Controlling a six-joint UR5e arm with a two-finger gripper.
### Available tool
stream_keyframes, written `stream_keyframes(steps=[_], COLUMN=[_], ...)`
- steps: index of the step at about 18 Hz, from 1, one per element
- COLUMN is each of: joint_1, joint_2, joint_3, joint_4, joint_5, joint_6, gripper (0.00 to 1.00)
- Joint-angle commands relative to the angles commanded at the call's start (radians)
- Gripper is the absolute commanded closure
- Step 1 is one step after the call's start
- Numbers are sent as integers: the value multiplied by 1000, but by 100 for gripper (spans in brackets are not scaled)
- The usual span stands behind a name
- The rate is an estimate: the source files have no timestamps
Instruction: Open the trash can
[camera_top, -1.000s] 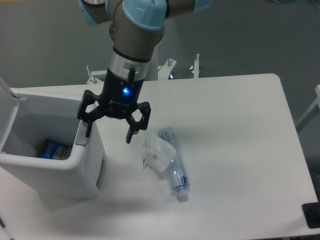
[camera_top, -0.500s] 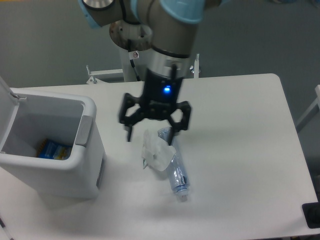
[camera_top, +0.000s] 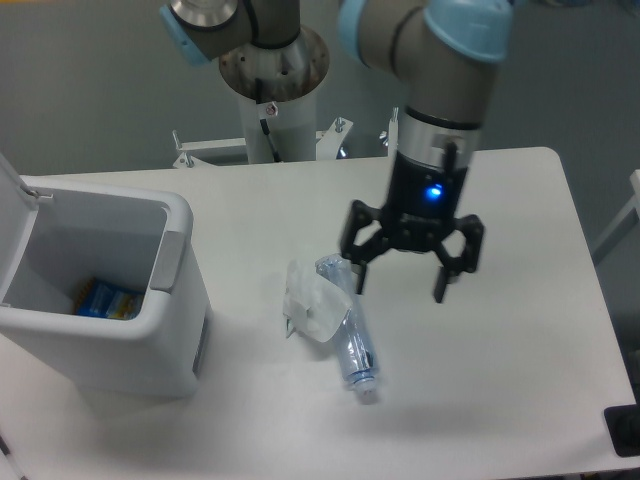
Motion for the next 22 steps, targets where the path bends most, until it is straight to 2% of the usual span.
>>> stream_keyframes(steps=[4, 10, 14, 17, 19, 22], joint_1=[-2, 20, 18, 9, 9, 9], joint_2=[-24, -49, -78, -100, -101, -101], joint_3=[-9, 2, 31, 58, 61, 58], joint_4=[-17, -121, -135, -185, -210, -212], joint_5=[206, 267, 306, 342, 362, 364], joint_6=[144, 423, 451, 494, 542, 553], gripper=[0, 0, 0, 0, 0, 0])
